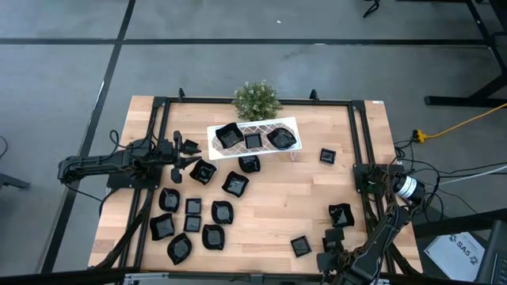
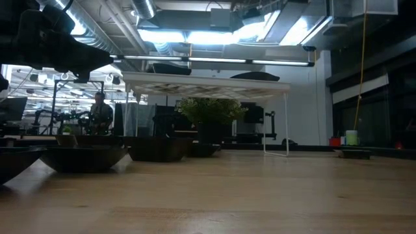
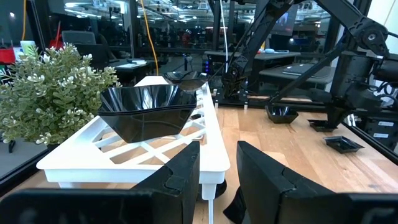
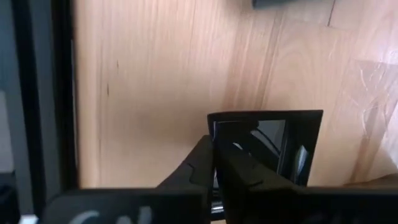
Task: Pick & Place Mini shaped plates
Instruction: Stack the square plate on top of the square plate on the shelf
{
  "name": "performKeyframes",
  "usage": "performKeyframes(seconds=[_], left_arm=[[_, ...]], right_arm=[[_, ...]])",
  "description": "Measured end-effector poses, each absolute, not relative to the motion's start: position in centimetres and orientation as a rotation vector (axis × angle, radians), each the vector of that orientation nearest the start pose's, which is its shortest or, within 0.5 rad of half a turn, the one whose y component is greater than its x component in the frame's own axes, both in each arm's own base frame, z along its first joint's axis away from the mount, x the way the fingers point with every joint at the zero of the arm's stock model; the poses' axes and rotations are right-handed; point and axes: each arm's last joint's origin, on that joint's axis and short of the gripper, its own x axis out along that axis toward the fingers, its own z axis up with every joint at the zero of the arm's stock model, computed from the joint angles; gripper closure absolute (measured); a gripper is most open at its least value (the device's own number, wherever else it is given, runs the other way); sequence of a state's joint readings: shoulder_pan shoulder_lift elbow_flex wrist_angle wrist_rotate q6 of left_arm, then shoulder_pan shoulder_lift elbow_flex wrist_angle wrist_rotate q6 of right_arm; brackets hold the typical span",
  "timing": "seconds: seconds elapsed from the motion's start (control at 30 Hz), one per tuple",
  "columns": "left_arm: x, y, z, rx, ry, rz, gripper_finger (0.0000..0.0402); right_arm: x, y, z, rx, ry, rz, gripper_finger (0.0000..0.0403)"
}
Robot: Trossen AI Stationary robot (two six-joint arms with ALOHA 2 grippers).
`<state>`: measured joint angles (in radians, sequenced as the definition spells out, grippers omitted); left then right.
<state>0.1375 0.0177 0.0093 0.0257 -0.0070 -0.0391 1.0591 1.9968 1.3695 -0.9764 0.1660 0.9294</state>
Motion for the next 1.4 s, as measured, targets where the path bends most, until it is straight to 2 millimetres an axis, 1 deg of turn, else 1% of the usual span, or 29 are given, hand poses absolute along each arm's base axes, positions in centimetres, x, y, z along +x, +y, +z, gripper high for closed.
performKeyframes(seconds=[0.1,0.17,0.3,0.47,0.63,0.83,1.0,1.23,1.4], left_arm=[[9.7,1.4,16.8,-0.038,-0.020,0.144,0.0302],[9.7,1.4,16.8,-0.038,-0.021,0.144,0.0302],[9.7,1.4,16.8,-0.038,-0.020,0.144,0.0302],[9.7,1.4,16.8,-0.038,-0.020,0.144,0.0302],[9.7,1.4,16.8,-0.038,-0.020,0.144,0.0302],[9.7,1.4,16.8,-0.038,-0.020,0.144,0.0302],[9.7,1.4,16.8,-0.038,-0.020,0.144,0.0302],[9.7,1.4,16.8,-0.038,-0.020,0.144,0.0302],[9.7,1.4,16.8,-0.038,-0.020,0.143,0.0302]], right_arm=[[18.6,31.2,15.7,-0.153,1.415,-0.021,0.0389],[19.1,31.2,16.3,-0.126,1.390,-0.056,0.0397],[19.9,31.2,17.5,-0.095,1.346,-0.111,0.0397],[21.0,30.9,18.7,-0.094,1.302,-0.161,0.0399],[22.1,30.1,19.2,-0.106,1.261,-0.214,0.0400],[24.0,28.5,19.4,-0.182,1.165,-0.276,0.0400],[26.1,26.7,20.9,-0.253,1.036,-0.302,0.0400],[28.9,24.2,22.4,-0.383,0.953,-0.282,0.0400],[31.0,22.5,23.3,-0.437,0.915,-0.244,0.0400]])
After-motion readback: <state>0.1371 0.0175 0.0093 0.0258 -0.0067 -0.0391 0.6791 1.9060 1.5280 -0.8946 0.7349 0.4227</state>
